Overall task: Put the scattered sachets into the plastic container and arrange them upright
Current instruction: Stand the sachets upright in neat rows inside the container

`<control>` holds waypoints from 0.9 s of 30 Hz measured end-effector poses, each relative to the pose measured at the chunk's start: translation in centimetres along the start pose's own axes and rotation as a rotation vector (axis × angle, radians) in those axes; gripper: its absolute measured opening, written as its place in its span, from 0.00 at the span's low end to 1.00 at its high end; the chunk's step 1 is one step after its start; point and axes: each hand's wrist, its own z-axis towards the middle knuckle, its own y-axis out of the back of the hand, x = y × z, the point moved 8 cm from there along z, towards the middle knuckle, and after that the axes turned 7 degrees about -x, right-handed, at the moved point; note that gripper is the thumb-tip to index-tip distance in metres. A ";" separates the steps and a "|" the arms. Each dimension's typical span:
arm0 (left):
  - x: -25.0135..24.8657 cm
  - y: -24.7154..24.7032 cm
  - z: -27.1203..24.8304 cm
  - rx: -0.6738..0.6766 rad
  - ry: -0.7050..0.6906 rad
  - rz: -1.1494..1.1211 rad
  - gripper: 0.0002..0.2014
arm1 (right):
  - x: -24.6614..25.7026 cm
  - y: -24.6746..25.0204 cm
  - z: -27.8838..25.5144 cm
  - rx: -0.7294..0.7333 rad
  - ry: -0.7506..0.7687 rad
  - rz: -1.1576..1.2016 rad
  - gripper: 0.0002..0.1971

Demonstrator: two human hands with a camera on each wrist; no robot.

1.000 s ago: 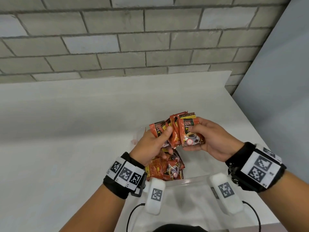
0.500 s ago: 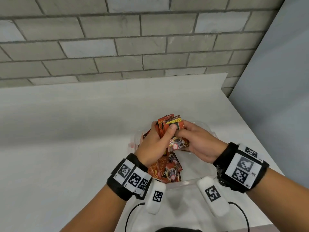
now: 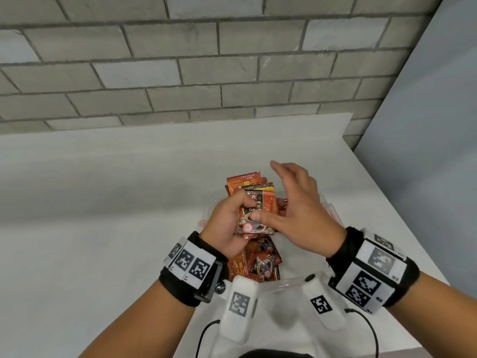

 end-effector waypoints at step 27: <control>1.2 -1.7 -1.4 0.327 0.029 0.105 0.26 | 1.1 -0.5 -1.2 0.222 0.182 0.105 0.55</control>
